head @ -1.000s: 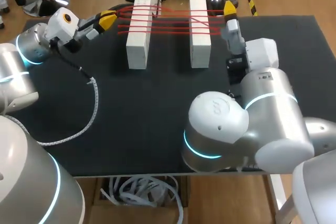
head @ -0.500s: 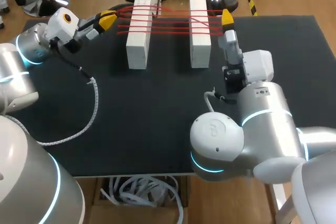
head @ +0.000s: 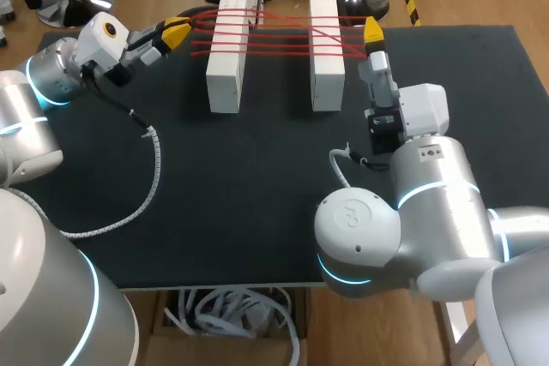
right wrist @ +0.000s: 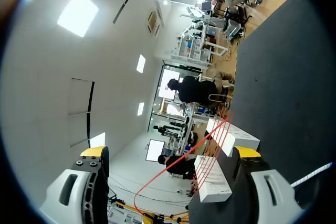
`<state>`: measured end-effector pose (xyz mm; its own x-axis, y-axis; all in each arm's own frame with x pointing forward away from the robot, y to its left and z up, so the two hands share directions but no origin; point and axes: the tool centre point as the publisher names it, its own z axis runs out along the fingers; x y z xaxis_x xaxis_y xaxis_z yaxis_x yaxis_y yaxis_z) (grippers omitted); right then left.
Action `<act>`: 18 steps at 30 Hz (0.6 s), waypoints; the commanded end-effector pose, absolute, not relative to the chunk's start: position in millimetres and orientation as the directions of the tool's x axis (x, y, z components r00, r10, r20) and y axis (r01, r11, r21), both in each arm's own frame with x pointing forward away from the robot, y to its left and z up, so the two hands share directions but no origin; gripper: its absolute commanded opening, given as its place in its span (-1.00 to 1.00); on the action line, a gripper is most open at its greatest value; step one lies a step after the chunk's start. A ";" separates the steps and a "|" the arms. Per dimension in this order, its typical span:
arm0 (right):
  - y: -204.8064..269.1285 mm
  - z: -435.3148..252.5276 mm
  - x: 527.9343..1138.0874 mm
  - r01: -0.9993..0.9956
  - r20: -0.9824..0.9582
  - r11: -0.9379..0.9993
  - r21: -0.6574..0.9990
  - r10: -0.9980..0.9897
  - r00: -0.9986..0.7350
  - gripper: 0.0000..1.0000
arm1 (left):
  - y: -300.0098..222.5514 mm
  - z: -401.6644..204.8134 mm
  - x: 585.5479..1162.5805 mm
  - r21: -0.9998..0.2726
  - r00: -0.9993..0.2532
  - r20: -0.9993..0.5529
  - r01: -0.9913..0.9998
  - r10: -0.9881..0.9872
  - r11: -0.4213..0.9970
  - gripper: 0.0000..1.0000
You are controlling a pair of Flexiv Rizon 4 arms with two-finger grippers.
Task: Grab the tape and strap the tape.
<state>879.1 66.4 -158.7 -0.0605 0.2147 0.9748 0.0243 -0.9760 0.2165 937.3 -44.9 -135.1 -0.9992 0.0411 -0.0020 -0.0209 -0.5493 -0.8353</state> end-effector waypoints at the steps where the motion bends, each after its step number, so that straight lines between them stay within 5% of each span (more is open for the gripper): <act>1: 66.4 -156.6 880.4 0.016 0.978 -0.979 0.204 0.203 -0.050 1.00 | -45.2 -136.1 936.9 -0.834 -0.999 -0.003 -0.019 0.040 -0.552 -1.00; 18: 70.5 -155.5 891.5 -0.206 0.999 -0.978 -0.040 -0.042 0.008 1.00 | -45.2 -136.1 936.9 -0.834 -0.999 -0.003 -0.019 0.040 -0.552 -1.00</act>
